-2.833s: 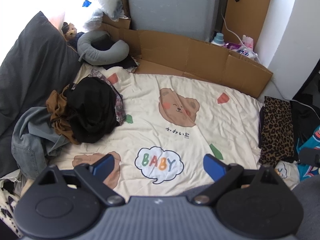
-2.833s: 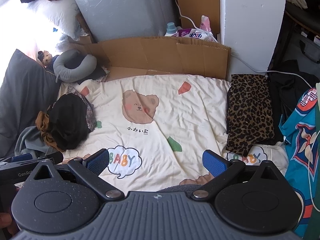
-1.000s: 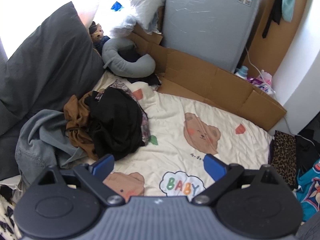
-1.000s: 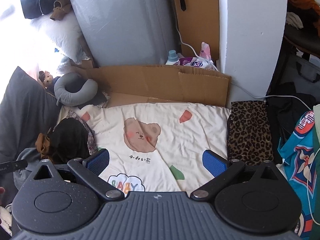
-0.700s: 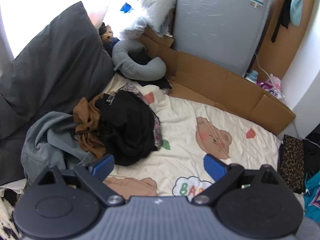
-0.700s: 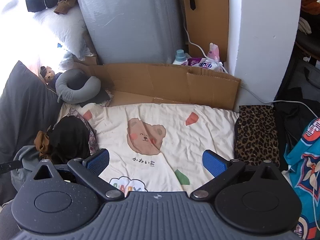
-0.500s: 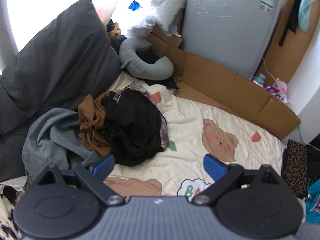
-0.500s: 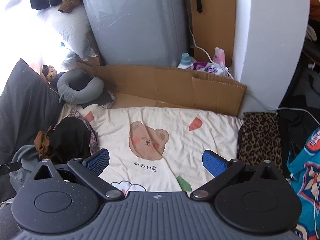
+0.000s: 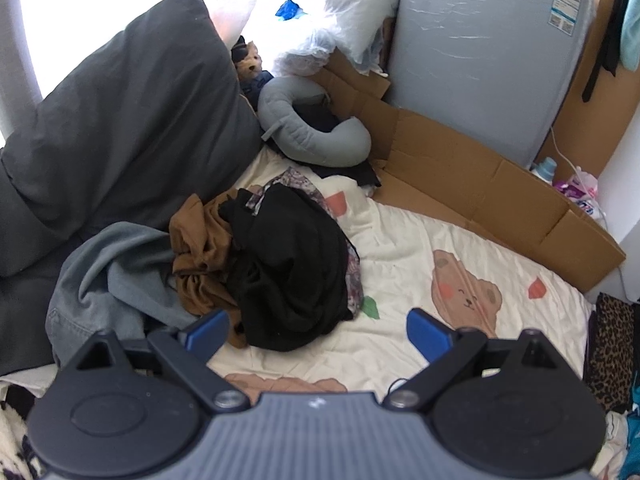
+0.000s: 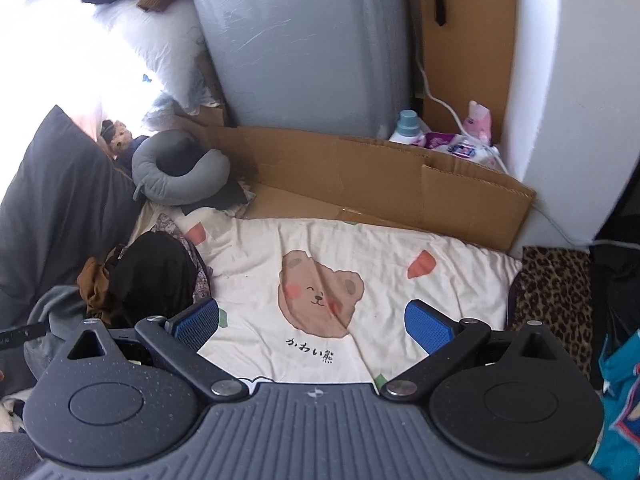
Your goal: Fold clothes
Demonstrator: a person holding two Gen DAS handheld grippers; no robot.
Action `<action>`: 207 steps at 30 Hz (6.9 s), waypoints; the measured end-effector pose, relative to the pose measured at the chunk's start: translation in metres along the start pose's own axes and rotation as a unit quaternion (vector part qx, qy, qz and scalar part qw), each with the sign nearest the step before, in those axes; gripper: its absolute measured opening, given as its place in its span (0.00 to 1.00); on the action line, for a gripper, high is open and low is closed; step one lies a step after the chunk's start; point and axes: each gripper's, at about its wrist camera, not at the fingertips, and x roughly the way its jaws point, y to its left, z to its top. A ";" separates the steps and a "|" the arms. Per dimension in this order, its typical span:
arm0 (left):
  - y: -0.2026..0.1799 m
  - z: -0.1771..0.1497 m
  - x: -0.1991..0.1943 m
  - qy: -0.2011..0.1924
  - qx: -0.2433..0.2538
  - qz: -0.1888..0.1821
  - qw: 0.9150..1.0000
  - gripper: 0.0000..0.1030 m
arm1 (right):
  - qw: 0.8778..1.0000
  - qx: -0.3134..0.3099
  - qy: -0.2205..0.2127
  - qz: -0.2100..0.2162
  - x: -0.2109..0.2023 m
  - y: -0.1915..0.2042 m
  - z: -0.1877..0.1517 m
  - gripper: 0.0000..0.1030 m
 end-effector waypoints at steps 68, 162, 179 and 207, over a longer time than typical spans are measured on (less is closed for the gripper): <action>0.091 -0.038 0.261 -0.052 -0.100 0.037 0.993 0.65 | 0.972 -0.160 0.045 0.165 0.287 0.041 -0.060 0.93; 0.049 -0.053 0.244 -0.039 -0.195 -0.155 0.968 0.05 | 0.949 -0.163 0.131 0.234 0.358 0.178 -0.035 0.93; -0.033 -0.099 0.245 0.015 -0.176 -0.258 0.950 0.04 | 0.943 -0.156 0.167 0.242 0.373 0.180 -0.051 0.93; 0.010 -0.099 0.220 0.006 -0.127 -0.174 0.976 0.57 | 0.953 -0.156 0.186 0.179 0.352 0.070 -0.057 0.06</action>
